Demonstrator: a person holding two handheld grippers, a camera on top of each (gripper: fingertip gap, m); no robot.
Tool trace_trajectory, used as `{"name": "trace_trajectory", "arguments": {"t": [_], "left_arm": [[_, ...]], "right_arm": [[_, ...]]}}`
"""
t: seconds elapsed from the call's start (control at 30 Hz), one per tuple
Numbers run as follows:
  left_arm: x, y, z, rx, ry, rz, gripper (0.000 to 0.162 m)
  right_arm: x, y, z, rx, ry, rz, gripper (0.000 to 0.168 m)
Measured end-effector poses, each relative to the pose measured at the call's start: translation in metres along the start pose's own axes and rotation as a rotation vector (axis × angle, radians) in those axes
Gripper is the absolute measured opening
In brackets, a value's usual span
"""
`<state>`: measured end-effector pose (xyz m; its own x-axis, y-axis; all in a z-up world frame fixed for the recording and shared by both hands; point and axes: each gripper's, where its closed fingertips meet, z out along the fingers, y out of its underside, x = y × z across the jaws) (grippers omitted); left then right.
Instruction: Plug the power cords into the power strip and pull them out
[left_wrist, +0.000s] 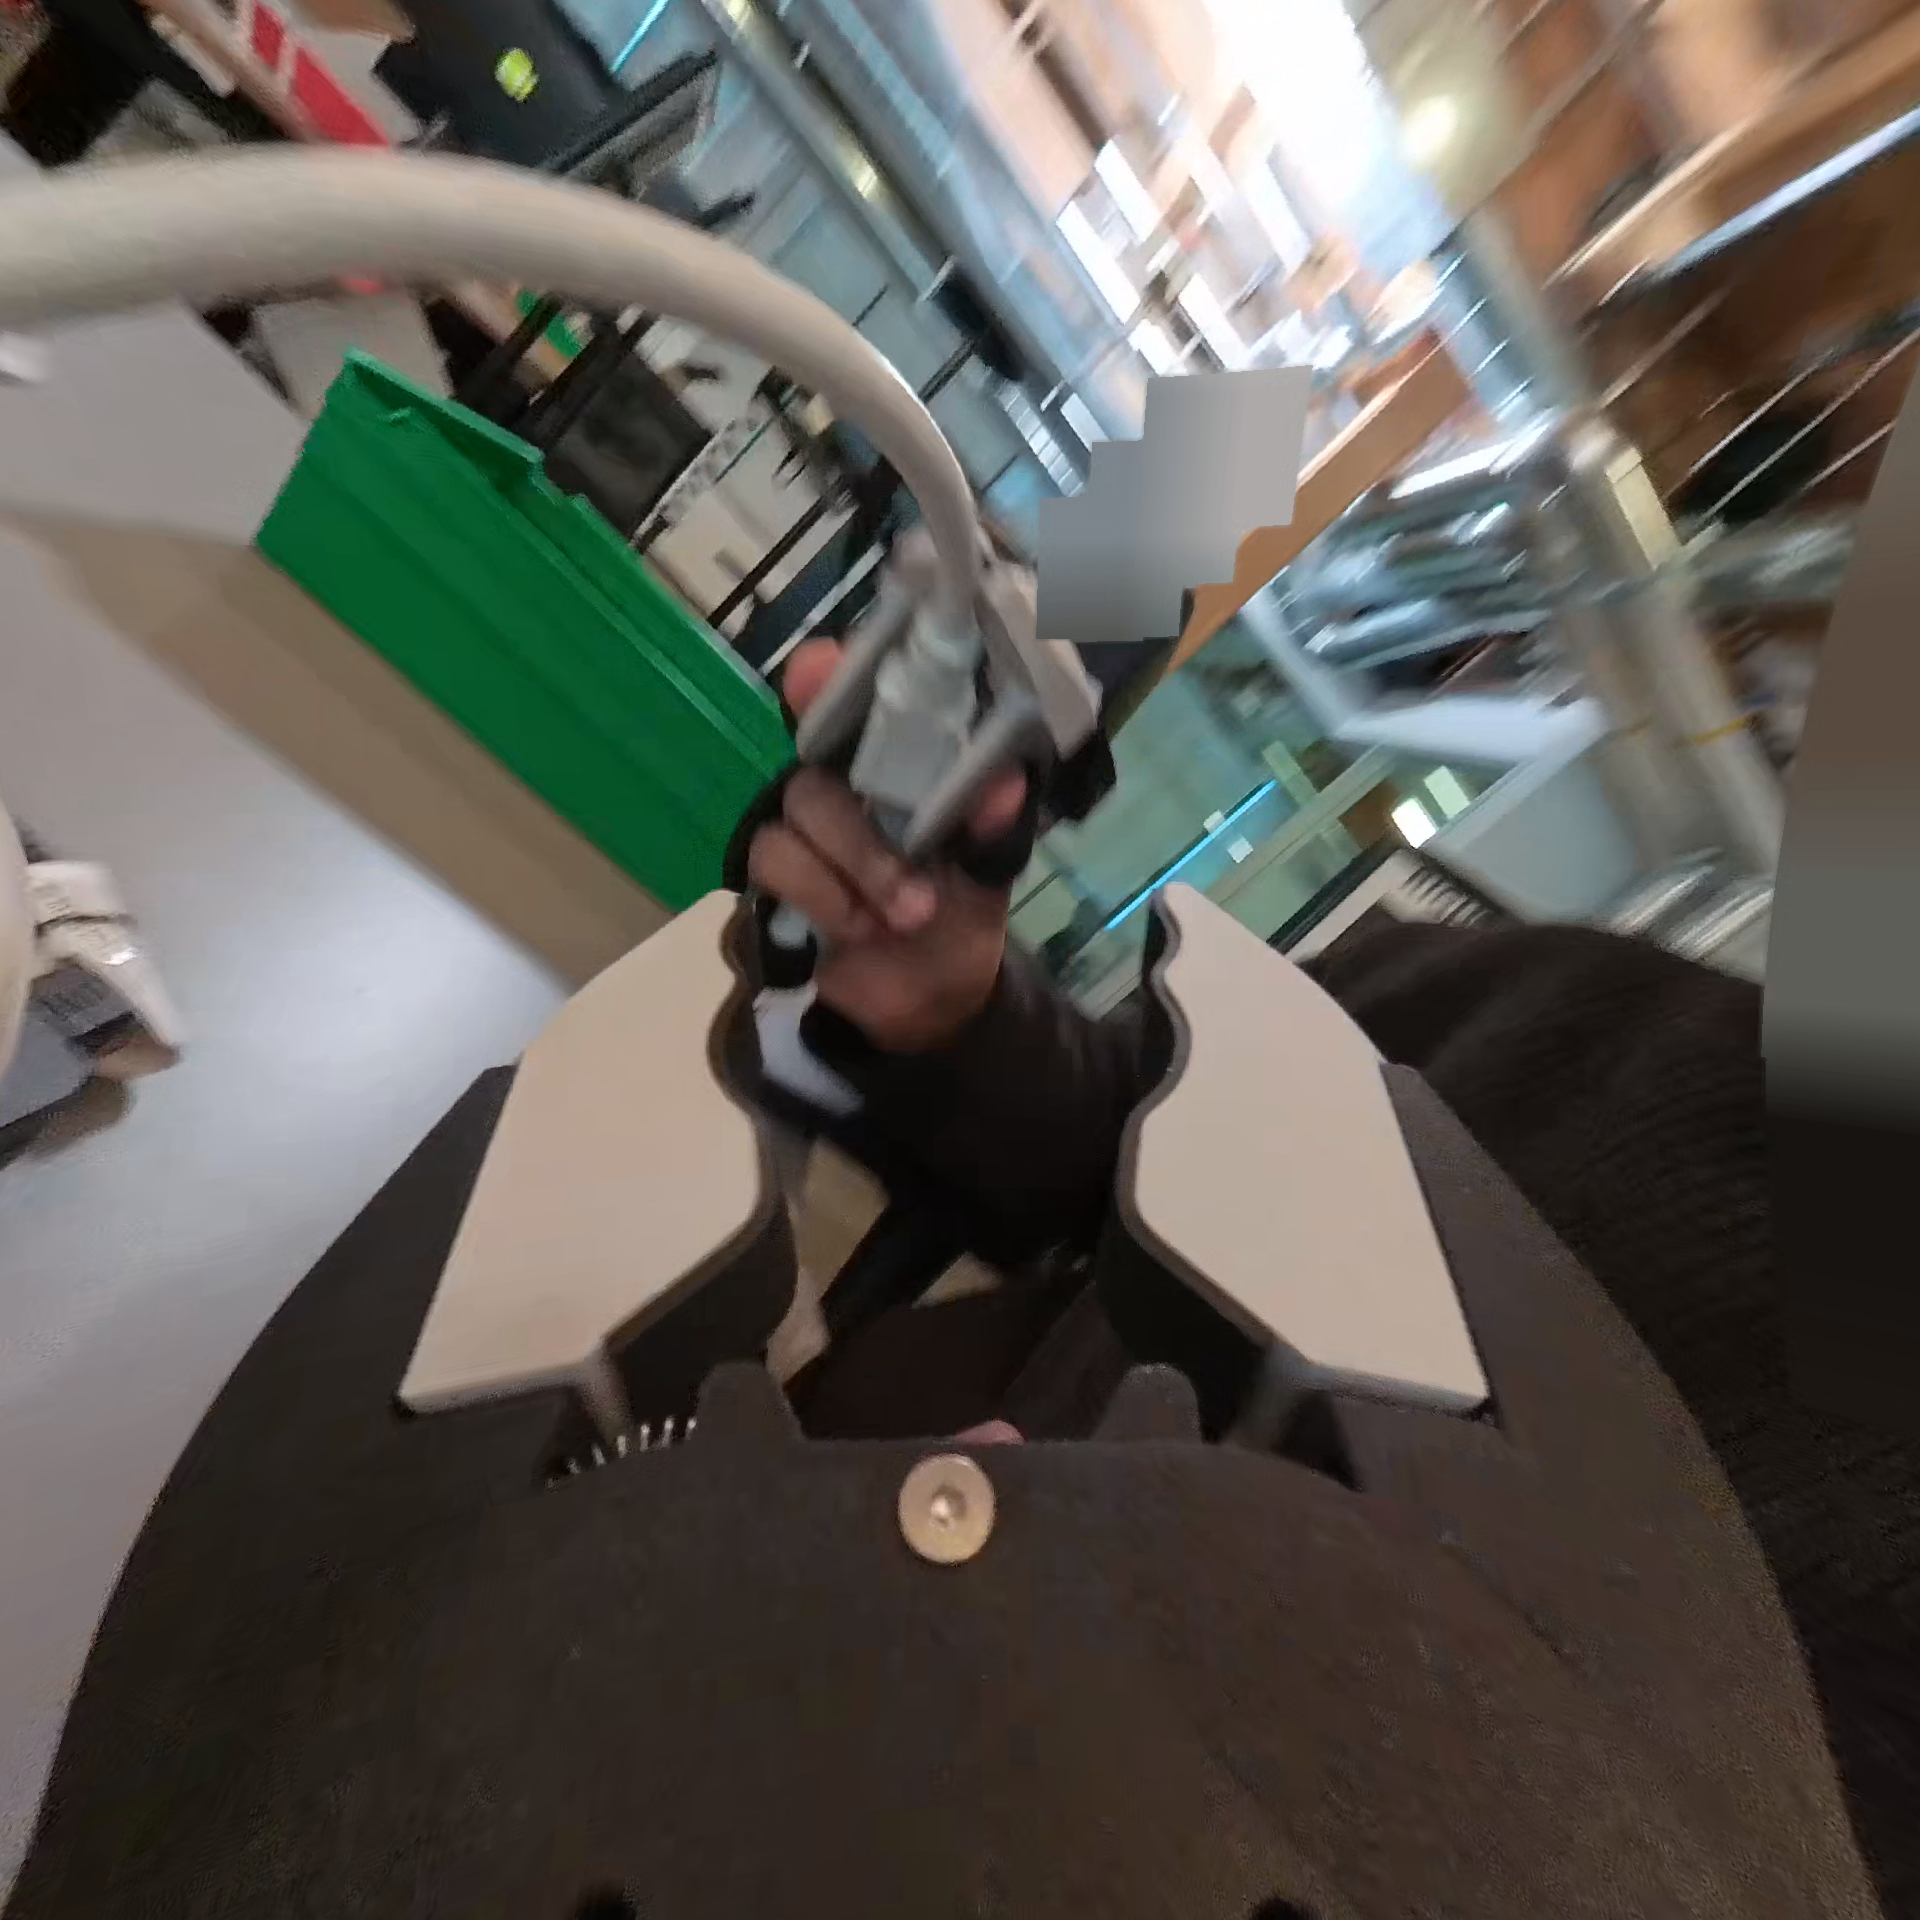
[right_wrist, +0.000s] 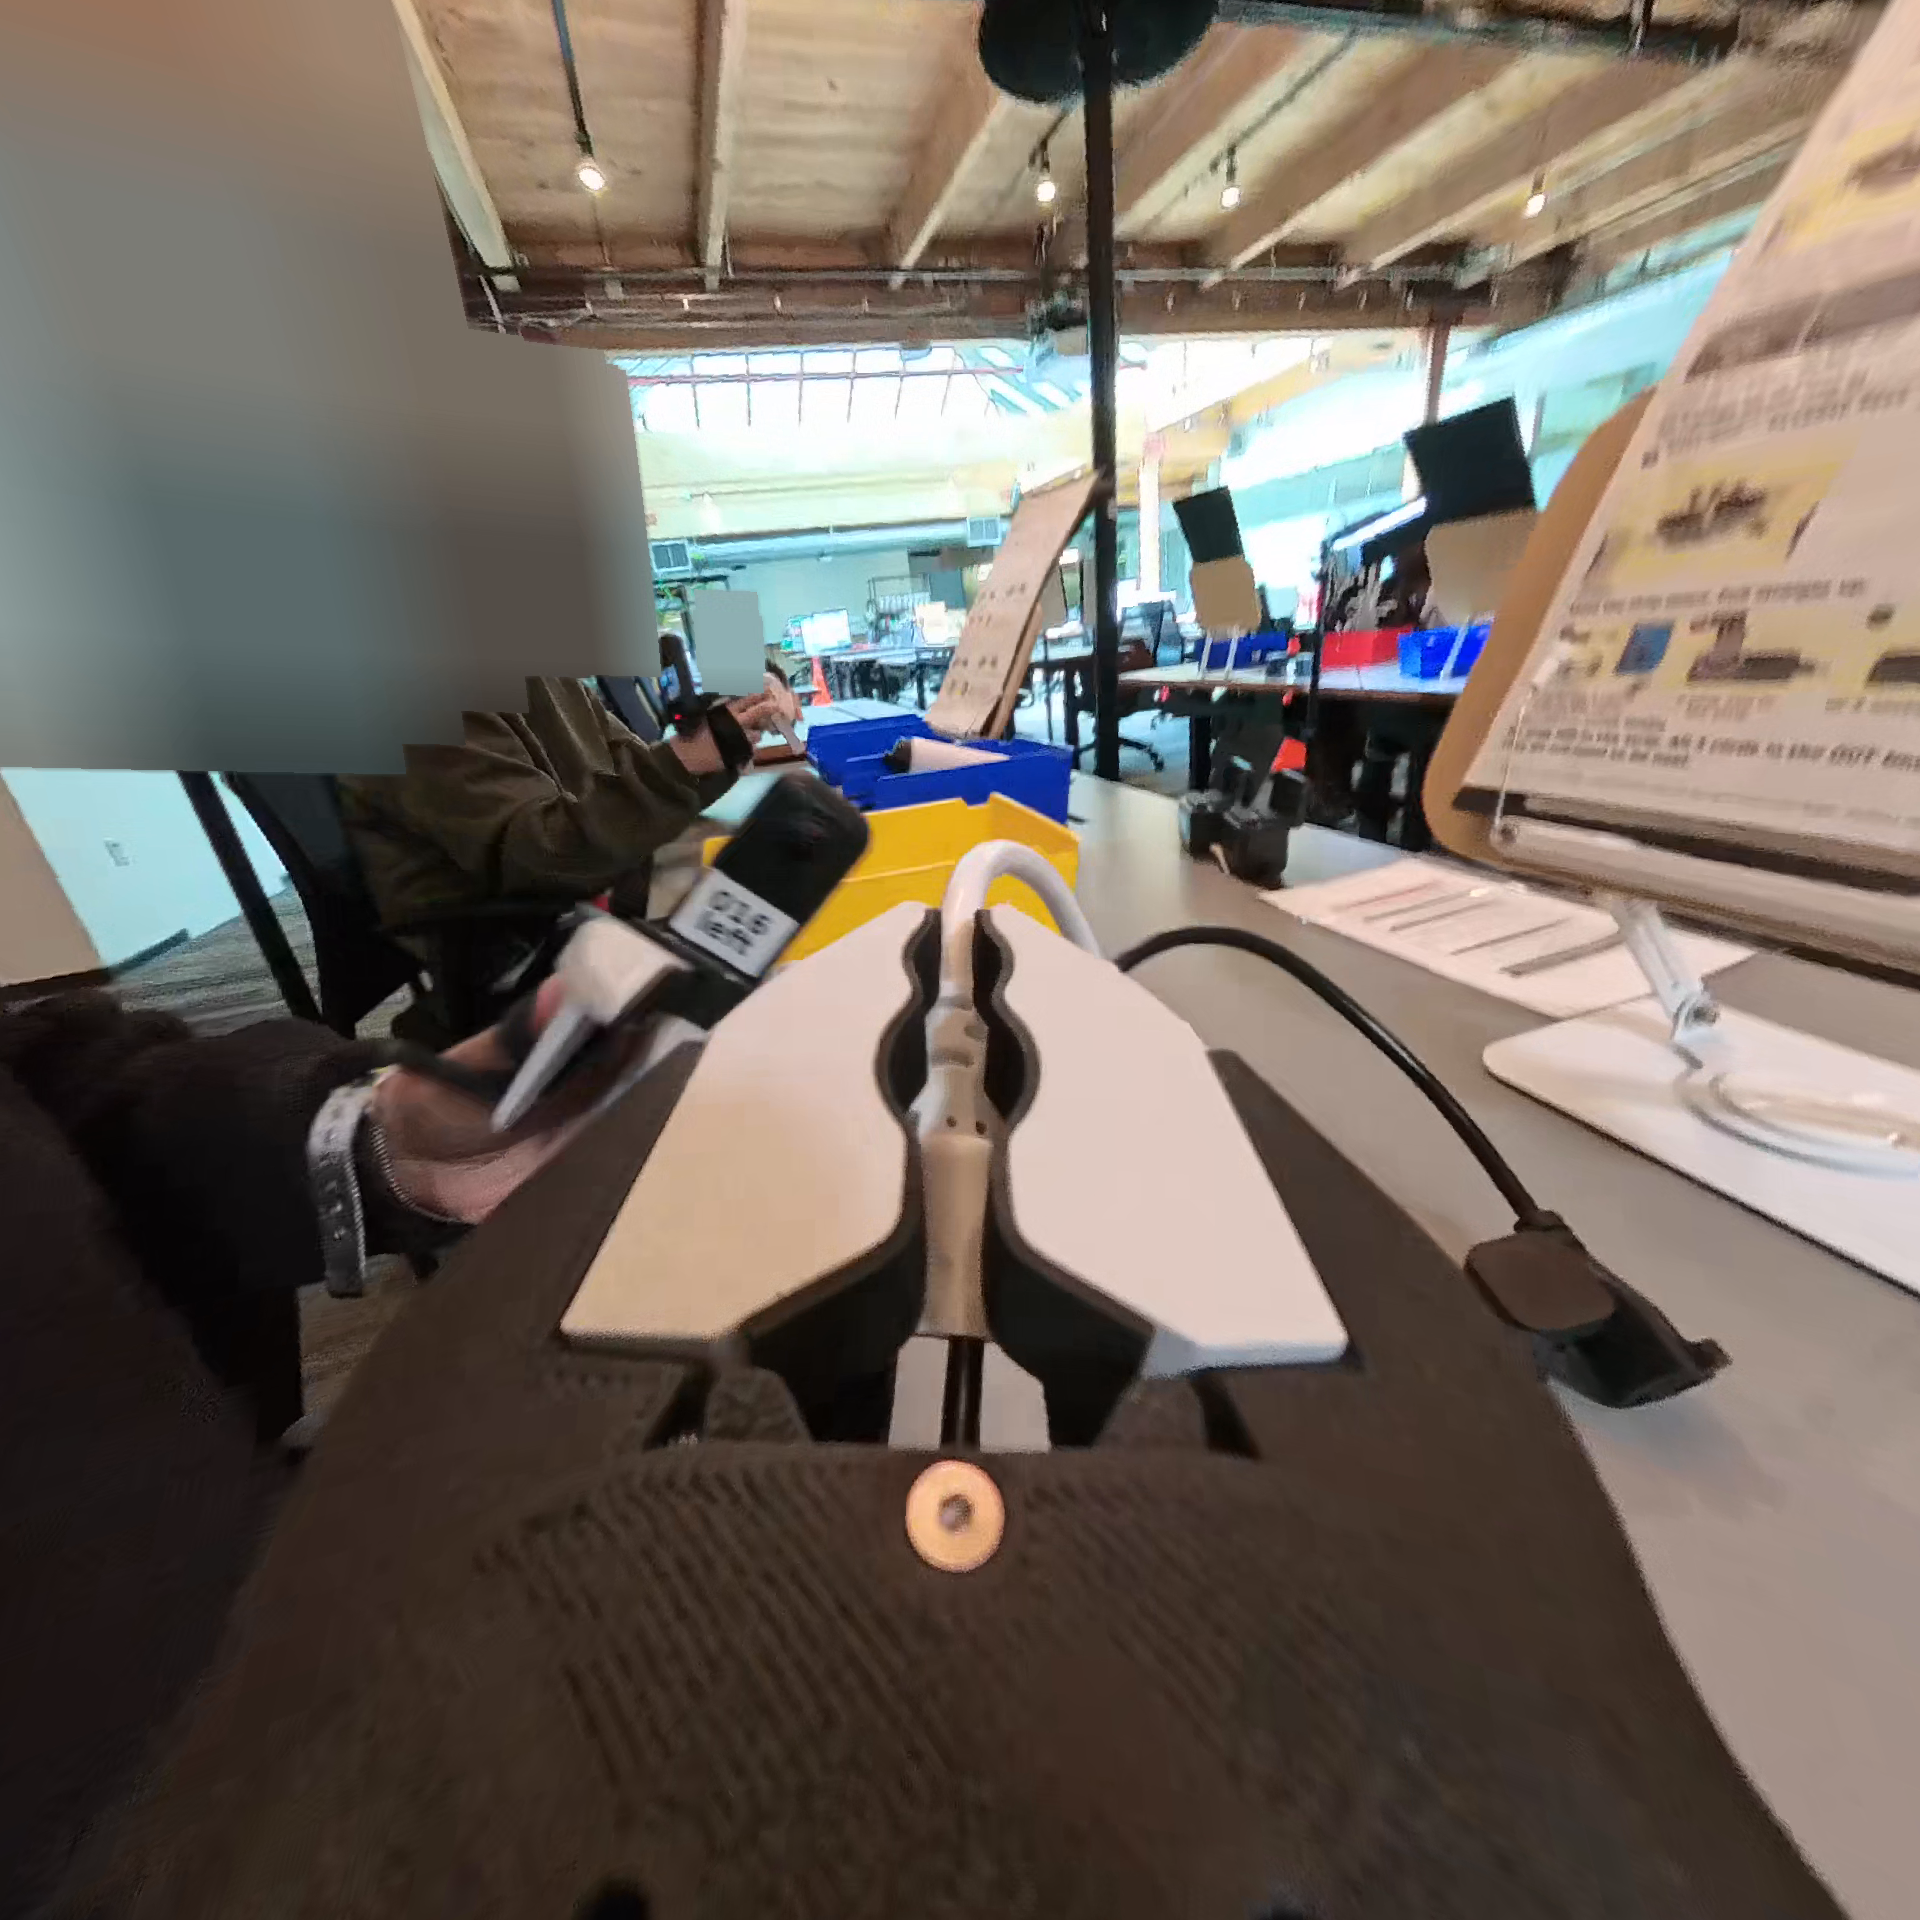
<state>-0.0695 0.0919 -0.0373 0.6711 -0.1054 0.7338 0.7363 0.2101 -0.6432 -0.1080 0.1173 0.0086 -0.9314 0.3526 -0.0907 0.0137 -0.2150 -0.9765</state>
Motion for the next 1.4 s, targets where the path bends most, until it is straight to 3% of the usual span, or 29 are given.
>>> {"name": "trace_trajectory", "arguments": {"t": [0.13, 0.2, 0.23, 0.27, 0.37, 0.47, 0.53, 0.63, 0.87, 1.0, 1.17, 1.4], "left_arm": [[0.017, -0.037, 0.016, 0.148, 0.167, -0.081, 0.077], [0.019, -0.049, 0.024, 0.180, 0.146, -0.044, 0.073], [0.018, -0.049, 0.029, 0.158, 0.113, -0.014, 0.055], [0.020, -0.045, 0.032, 0.128, 0.099, 0.030, 0.023], [0.027, -0.037, 0.040, 0.078, 0.065, 0.089, 0.001], [0.030, -0.033, 0.042, 0.017, -0.030, 0.249, 0.001], [0.037, -0.033, 0.043, -0.008, -0.009, 0.212, 0.001], [0.033, -0.029, 0.042, -0.045, -0.049, 0.214, 0.001], [0.049, -0.011, 0.051, -0.091, 0.061, 0.146, 0.001], [0.060, -0.005, 0.050, -0.129, 0.144, 0.097, 0.001], [0.069, 0.001, 0.053, -0.161, 0.216, 0.080, 0.001], [0.072, 0.008, 0.055, -0.226, 0.234, 0.082, 0.002]], "right_arm": [[-0.036, 0.002, -0.017, 0.023, -0.008, -0.090, 0.006], [-0.050, 0.012, -0.021, 0.012, -0.013, -0.132, 0.006], [-0.054, 0.016, -0.022, 0.012, -0.021, -0.136, 0.006], [-0.058, 0.022, -0.022, -0.004, -0.038, -0.133, 0.005], [-0.058, 0.045, -0.022, -0.133, -0.040, -0.144, 0.000], [-0.048, 0.059, -0.025, -0.229, 0.007, -0.139, 0.000], [-0.043, 0.051, -0.029, -0.196, 0.012, -0.083, 0.020], [-0.044, 0.046, -0.030, -0.212, -0.034, 0.024, 0.038], [-0.061, 0.100, -0.019, -0.495, -0.082, -0.029, 0.050], [-0.077, 0.102, -0.015, -0.483, -0.155, -0.072, 0.047], [-0.083, 0.098, -0.015, -0.445, -0.187, -0.080, 0.023], [-0.090, 0.101, -0.012, -0.435, -0.189, -0.088, 0.022]]}}
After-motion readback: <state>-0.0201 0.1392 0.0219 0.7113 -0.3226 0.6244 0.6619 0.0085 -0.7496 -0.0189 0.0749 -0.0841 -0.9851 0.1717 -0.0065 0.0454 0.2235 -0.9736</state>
